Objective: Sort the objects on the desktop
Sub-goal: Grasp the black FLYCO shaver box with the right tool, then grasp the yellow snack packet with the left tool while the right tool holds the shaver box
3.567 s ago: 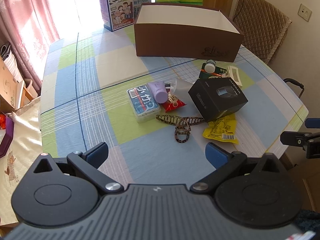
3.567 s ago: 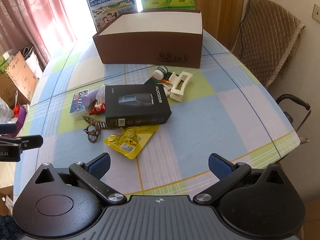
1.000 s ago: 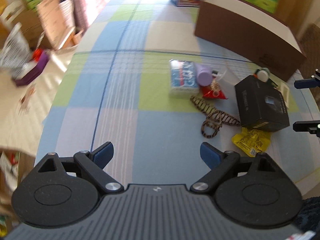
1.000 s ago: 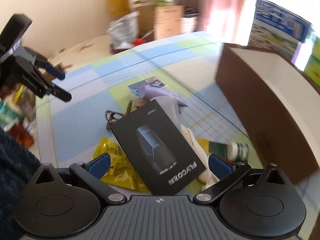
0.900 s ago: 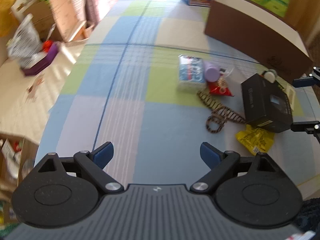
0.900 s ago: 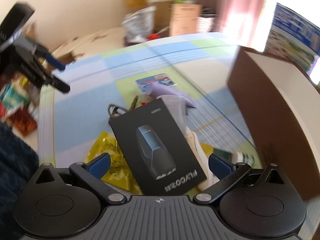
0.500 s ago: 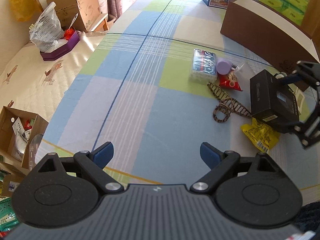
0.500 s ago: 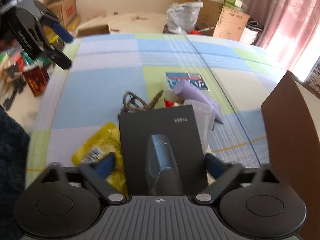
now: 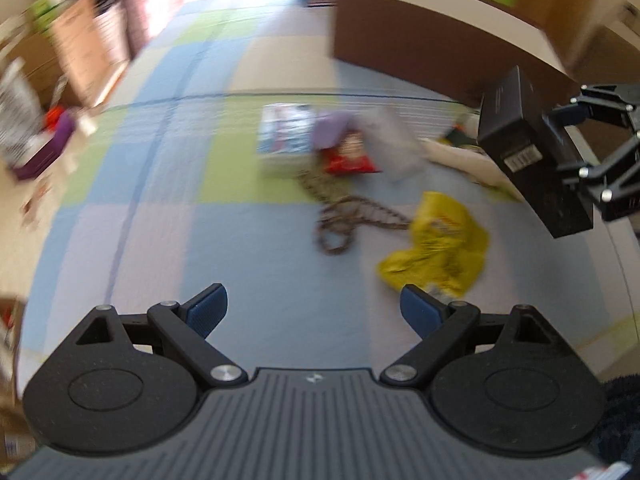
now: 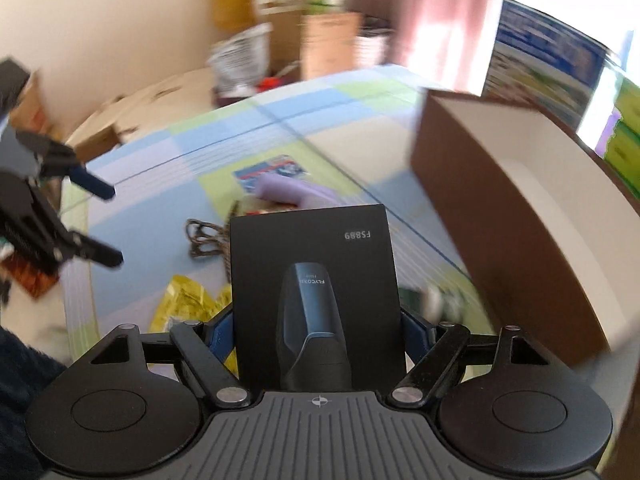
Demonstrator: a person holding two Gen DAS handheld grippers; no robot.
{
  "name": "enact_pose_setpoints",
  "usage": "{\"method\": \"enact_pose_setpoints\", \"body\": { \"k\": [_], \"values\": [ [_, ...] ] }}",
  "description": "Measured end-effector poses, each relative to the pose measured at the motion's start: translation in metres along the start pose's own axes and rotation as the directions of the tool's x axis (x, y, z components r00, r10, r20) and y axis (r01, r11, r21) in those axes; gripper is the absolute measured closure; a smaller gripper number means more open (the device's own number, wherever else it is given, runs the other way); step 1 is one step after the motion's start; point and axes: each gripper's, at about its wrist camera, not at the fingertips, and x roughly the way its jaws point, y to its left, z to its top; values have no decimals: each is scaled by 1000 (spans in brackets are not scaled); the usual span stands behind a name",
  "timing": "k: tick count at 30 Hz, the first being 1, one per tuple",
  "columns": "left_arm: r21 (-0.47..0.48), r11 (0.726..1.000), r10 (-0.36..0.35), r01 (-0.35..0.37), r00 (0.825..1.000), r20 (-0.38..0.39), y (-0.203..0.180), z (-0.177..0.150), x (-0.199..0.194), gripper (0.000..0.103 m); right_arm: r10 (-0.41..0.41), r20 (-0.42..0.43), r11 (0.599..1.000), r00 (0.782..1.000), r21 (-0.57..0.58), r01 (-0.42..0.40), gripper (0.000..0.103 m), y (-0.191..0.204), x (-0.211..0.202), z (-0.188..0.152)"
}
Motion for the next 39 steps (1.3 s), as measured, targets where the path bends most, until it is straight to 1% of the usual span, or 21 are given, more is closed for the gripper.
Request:
{"method": "enact_pose_setpoints", "body": {
  "k": [3,7,10,13,15,17,23,26,27,30,32,36,39],
  "values": [
    [88,993,-73,72,997,-1,-18,9,13,12,-50,-15,994,999,93,51,26,-3,-21,-13],
    [202,966,-157,158,987,-24,-47,17,30,13,-102,-30,974,994,199,106,26,-3,-46,-34],
    [264,944,-194,200,980,-49,-62,20,43,14,-133,-41,952,990,272,139,26,-2,-63,-49],
    [304,927,-205,219,976,-78,-72,20,56,15,-164,-57,929,985,327,173,26,-1,-71,-59],
    [320,920,-208,228,974,-95,-76,20,64,15,-180,-63,914,982,359,191,26,-2,-75,-67],
    [335,916,-197,221,975,-104,-80,20,71,15,-195,-70,899,978,387,207,26,-2,-79,-73],
    [331,922,-170,200,978,-119,-84,20,87,22,-223,-78,863,972,447,234,26,-1,-89,-88],
    [343,920,-166,191,981,-99,-87,19,89,21,-231,-84,849,969,469,243,26,-1,-91,-94],
    [340,921,-168,191,981,-95,-87,19,89,23,-231,-87,846,969,474,244,26,-1,-91,-95],
    [347,917,-182,197,980,-77,-88,17,85,37,-232,-89,839,969,485,245,26,-1,-93,-99],
    [343,919,-178,194,981,-78,-88,15,84,38,-228,-86,839,970,488,240,26,-1,-93,-99],
    [338,920,-181,197,980,-79,-87,13,78,52,-222,-76,843,972,486,230,26,-1,-93,-97],
    [353,917,-170,186,982,-78,-88,11,74,52,-214,-66,846,974,486,219,26,-2,-92,-93]
  ]
}}
